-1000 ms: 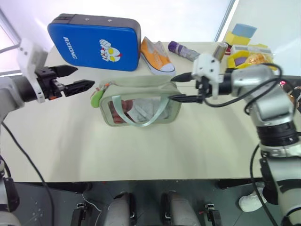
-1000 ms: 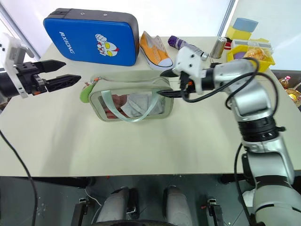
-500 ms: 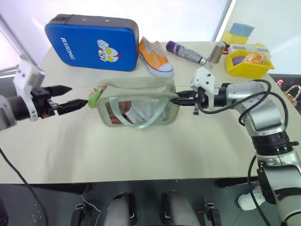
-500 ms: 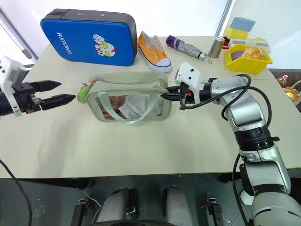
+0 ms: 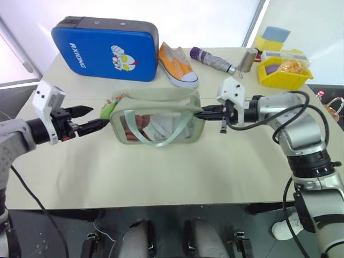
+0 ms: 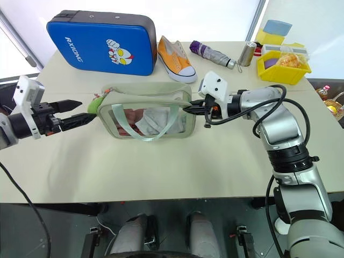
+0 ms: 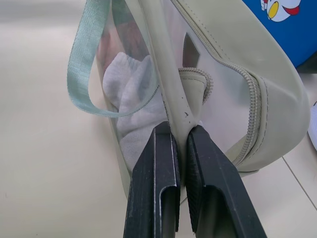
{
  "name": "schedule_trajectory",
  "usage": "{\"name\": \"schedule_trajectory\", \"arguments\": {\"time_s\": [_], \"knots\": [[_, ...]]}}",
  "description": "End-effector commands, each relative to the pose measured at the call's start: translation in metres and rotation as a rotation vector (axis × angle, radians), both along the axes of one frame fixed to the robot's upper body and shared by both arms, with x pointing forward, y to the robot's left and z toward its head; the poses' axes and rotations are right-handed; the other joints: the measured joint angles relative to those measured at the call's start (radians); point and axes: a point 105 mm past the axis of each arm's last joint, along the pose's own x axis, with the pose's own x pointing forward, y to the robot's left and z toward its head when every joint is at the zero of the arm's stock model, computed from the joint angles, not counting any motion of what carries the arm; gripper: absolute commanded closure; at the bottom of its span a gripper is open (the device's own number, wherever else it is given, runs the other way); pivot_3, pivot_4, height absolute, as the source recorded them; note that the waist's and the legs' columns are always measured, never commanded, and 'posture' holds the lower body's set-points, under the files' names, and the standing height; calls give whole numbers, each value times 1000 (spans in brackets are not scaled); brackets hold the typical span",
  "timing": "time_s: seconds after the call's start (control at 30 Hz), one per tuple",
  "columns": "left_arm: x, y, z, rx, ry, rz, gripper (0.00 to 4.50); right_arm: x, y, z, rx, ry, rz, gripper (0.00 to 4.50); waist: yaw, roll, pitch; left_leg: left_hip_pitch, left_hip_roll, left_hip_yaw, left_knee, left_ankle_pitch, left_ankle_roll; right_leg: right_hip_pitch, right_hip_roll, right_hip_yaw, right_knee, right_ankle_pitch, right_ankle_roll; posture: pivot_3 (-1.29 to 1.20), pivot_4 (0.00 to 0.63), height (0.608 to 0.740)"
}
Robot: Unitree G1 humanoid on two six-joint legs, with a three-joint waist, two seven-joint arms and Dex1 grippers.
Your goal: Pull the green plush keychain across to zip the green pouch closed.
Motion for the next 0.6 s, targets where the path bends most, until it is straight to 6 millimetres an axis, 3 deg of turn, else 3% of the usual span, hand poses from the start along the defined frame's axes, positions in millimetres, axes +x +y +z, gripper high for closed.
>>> {"name": "schedule_trajectory", "arguments": {"time_s": [0.03, 0.17, 0.4, 0.6], "knots": [[4, -5, 6, 2, -52, -4, 2336, -5, 5, 15, 11, -56, 24, 4500, 1, 0, 0, 0, 0, 0, 0, 0, 0, 0, 0, 0, 0, 0, 0, 0, 150, 740], [9, -5, 16, -24, -85, 8, 4446, -4, 4, 14, 7, -55, 13, 4500, 2, 0, 0, 0, 0, 0, 0, 0, 0, 0, 0, 0, 0, 0, 0, 0, 150, 740], [9, -2, 47, 23, -152, -21, 4446, -6, 4, 14, 2, -57, 16, 4500, 2, 0, 0, 0, 0, 0, 0, 0, 0, 0, 0, 0, 0, 0, 0, 0, 150, 740], [10, -46, 58, 52, -207, -165, 4446, -23, 17, 26, 25, -32, 74, 4500, 6, 0, 0, 0, 0, 0, 0, 0, 0, 0, 0, 0, 0, 0, 0, 0, 150, 740]]}}
